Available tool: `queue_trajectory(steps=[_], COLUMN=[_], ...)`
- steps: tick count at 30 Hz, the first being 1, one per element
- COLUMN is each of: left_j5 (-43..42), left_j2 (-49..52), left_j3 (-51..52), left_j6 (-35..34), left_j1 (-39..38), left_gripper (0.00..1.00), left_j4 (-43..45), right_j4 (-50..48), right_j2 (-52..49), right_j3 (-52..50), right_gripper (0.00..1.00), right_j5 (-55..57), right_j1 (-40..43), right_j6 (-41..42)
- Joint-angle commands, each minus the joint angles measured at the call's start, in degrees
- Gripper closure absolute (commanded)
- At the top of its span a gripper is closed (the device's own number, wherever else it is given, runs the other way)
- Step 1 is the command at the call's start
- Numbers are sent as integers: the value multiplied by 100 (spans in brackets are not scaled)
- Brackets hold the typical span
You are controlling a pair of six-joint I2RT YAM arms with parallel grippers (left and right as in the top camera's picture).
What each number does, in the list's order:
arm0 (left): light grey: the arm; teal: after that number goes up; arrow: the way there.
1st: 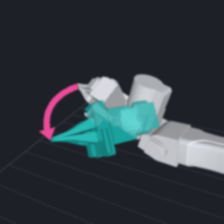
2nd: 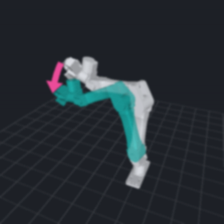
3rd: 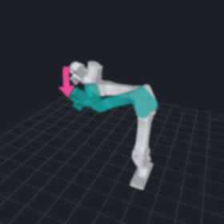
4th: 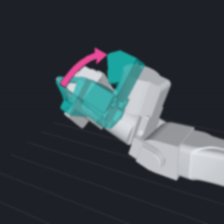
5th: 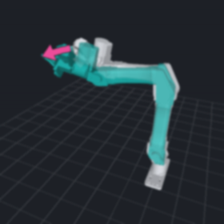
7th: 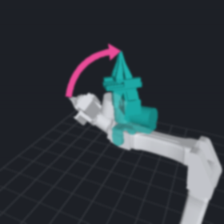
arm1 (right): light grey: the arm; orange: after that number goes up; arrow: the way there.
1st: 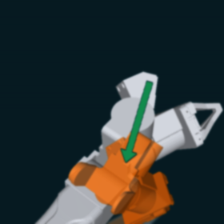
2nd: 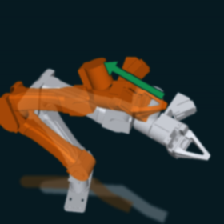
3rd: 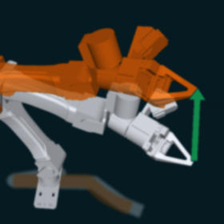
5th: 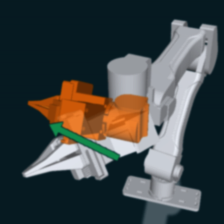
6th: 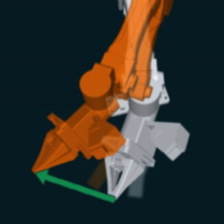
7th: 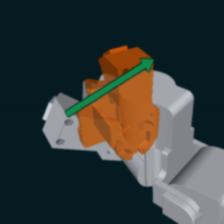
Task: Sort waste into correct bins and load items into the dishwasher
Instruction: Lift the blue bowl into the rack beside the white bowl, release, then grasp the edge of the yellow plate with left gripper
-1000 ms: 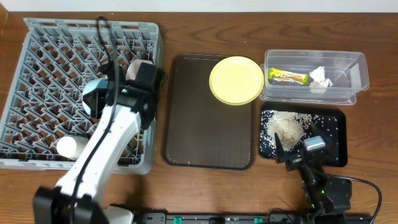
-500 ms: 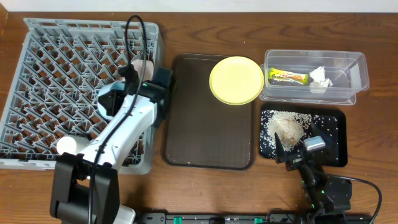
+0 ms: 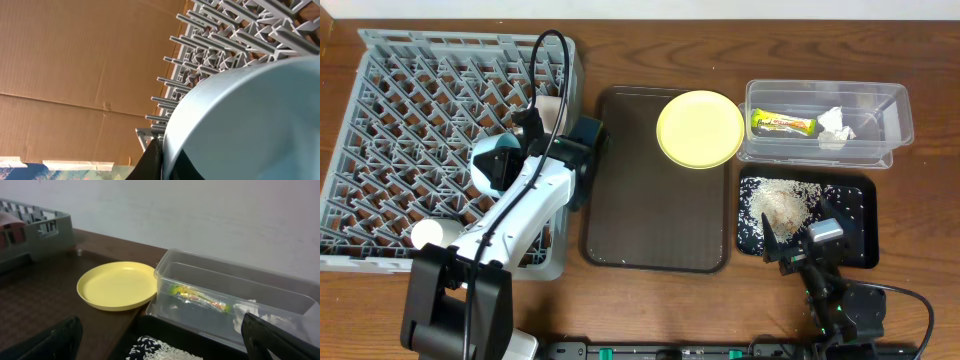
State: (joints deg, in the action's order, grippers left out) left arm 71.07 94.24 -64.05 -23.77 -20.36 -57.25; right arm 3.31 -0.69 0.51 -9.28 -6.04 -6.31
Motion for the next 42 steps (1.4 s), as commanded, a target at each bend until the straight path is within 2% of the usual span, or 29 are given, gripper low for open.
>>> queue_trajectory(steps=[1, 10, 16, 19, 21, 24, 30, 34, 38, 42], left_j5=[26, -734, -914, -1154, -1611, -2806, -4900, -6085, -6704, -7062], left_j2=[17, 17, 17, 4, -7, -44, -264, -555, -850, -953], left_j3=[46, 70, 83, 81, 81, 72, -70, -385, -649, -651], left_j6=[-35, -59, -122, -120, -122, -164, -638, -664, -697, -675], left_j1=[9, -9, -192, -326, -402, -485, -514, -511, -511, -514], left_gripper=[93, 92, 92, 87, 79, 72, 48, 40, 38, 38], left_j4=[-28, -42, -264, -339, -391, -435, -514, -498, -249, 468], right_j4=[0, 0, 0, 0, 0, 0, -2, 0, 0, 0], right_j2=[35, 35, 35, 35, 35, 35, 35, 35, 35, 35], right_j3=[-22, -22, -22, -22, -22, -22, -22, -22, -22, -22], right_gripper=[1, 1, 1, 1, 1, 1, 1, 1, 1, 1], right_j5=[-39, -39, -39, -39, -39, -39, -39, -39, -39, -39], right_j1=[39, 39, 39, 39, 39, 39, 39, 39, 39, 39], right_j6=[68, 68, 68, 68, 68, 68, 68, 68, 68, 68])
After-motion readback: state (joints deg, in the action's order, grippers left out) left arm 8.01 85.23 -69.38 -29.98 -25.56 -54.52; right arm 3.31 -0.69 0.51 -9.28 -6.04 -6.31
